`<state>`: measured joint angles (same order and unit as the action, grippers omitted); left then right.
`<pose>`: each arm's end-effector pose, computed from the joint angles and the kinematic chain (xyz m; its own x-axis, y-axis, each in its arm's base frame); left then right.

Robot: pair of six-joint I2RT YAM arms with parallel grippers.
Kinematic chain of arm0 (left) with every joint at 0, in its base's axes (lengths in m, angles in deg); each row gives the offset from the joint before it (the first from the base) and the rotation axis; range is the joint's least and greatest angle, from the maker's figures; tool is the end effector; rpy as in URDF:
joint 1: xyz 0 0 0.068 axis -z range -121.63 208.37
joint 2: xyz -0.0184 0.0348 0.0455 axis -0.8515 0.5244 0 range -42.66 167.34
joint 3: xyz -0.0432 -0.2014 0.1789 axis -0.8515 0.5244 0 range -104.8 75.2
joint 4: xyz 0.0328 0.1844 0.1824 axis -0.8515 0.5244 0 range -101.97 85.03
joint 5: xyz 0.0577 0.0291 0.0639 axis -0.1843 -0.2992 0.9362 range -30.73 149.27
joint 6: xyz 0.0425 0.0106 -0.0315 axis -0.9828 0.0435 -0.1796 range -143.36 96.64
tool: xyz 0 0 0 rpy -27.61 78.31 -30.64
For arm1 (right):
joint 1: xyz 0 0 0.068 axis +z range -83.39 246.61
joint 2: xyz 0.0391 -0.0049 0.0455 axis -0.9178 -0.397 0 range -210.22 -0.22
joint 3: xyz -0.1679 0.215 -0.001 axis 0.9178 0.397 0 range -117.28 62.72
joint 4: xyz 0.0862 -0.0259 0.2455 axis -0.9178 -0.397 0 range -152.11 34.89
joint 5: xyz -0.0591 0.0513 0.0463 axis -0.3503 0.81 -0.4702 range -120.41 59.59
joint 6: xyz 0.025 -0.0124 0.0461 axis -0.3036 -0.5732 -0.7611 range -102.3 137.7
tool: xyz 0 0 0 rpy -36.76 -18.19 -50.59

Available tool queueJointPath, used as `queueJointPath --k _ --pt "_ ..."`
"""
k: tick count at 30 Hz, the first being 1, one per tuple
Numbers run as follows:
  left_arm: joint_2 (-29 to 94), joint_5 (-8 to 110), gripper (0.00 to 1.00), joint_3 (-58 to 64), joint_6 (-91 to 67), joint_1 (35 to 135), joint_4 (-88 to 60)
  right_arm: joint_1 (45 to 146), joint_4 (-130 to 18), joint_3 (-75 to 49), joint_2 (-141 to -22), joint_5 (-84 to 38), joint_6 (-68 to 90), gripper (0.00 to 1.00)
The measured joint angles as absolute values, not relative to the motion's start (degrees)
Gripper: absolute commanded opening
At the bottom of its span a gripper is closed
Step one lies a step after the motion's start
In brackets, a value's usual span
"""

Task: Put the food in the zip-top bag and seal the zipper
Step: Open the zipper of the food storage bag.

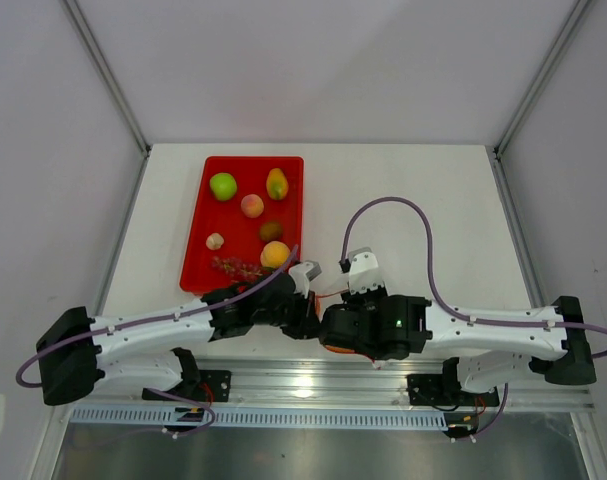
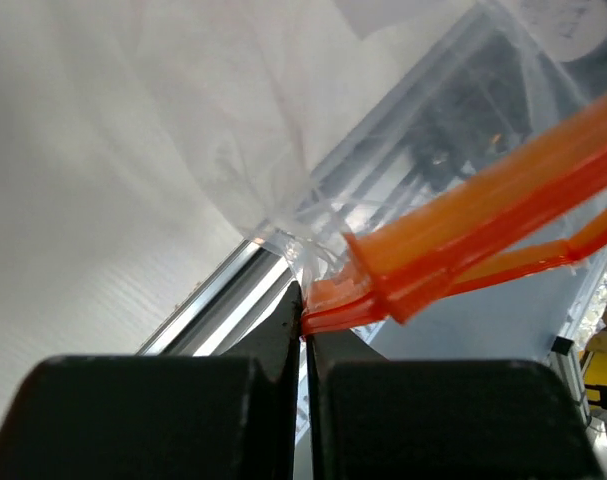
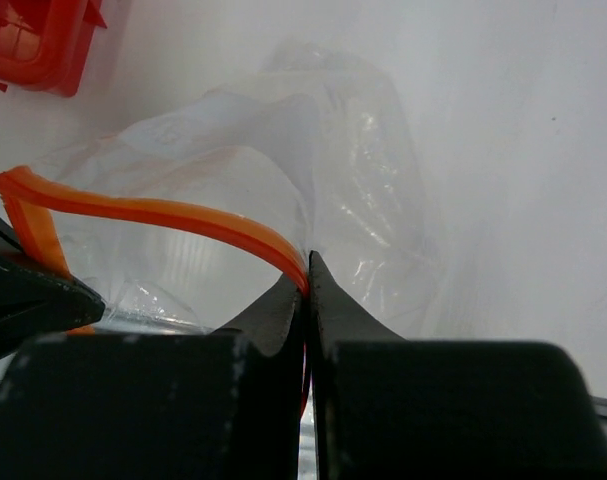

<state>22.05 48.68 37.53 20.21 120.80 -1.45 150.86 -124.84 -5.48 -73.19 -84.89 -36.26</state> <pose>0.1049 -0.2150 0.2279 -0.8515 0.1669 -0.4971 0.4857 0.6084 -0.6276 0.0504 0.2132 0.3141 -0.5066 -0.3421 -0.7914 -0.2493 0.9368 -0.2453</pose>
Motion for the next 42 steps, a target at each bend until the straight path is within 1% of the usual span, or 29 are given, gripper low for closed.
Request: queueJointPath --k 5,13,16,18,19,20,21,23,24,26,27,28,29,34,37,39,42 --pt "20.74 50.21 0.01 41.46 20.87 120.80 -1.38 150.71 -120.60 -3.52 -73.19 -82.46 -36.04 0.00" --pt "13.59 55.46 0.01 41.88 21.41 120.80 1.22 150.71 -118.41 -3.54 -74.17 -81.74 -35.93 0.00" --pt "10.86 56.64 0.05 41.88 21.35 120.80 1.90 150.49 -117.56 -3.54 -74.87 -81.24 -35.49 0.00" --pt "9.44 57.27 0.10 41.88 21.26 120.80 2.42 150.42 -117.06 -3.54 -75.33 -80.87 -35.30 0.00" --pt "8.87 57.73 0.18 41.88 21.22 120.80 2.69 150.40 -116.84 -3.54 -75.55 -80.74 -35.21 0.00" --pt "8.46 58.15 0.23 41.88 21.20 120.80 2.97 150.38 -116.62 -3.54 -75.70 -80.52 -35.19 0.00" --pt "8.17 58.45 0.35 41.88 21.09 120.80 3.25 150.36 -116.38 -3.54 -75.79 -80.43 -35.14 0.00" --pt "7.47 59.33 0.45 41.88 21.39 120.80 4.11 150.33 -115.92 -3.54 -75.81 -80.21 -34.97 0.00" --pt "7.21 59.61 0.54 41.88 21.50 120.80 4.39 150.33 -115.79 -3.54 -75.84 -80.08 -34.82 0.00" --pt "6.42 60.42 0.59 41.88 21.54 120.80 5.22 150.33 -115.66 -3.67 -76.08 -80.04 -34.60 0.00" --pt "5.96 60.77 0.65 41.88 21.65 120.80 5.59 150.33 -115.64 -3.84 -76.29 -80.04 -34.53 0.00" --pt "5.42 61.18 0.69 41.88 21.59 120.80 5.99 150.33 -115.64 -3.97 -76.51 -80.04 -34.49 0.00" --pt "4.72 61.88 0.71 41.88 21.63 120.80 6.53 150.33 -115.64 -4.19 -76.71 -80.04 -34.38 0.00" --pt "-0.75 66.08 0.71 41.66 21.63 120.80 10.82 149.90 -115.73 -4.83 -77.15 -80.04 -34.31 0.00" --pt "-3.28 70.34 0.71 39.34 21.54 120.02 16.26 149.28 -115.75 -5.13 -77.23 -80.04 -34.33 0.00" --pt "-3.70 72.86 0.72 36.76 21.35 117.88 19.60 148.87 -115.97 -5.13 -77.26 -80.04 -34.36 0.00" --pt "-3.72 74.71 0.77 33.33 20.67 112.48 23.03 148.61 -116.12 -5.13 -77.26 -80.04 -34.36 0.00"
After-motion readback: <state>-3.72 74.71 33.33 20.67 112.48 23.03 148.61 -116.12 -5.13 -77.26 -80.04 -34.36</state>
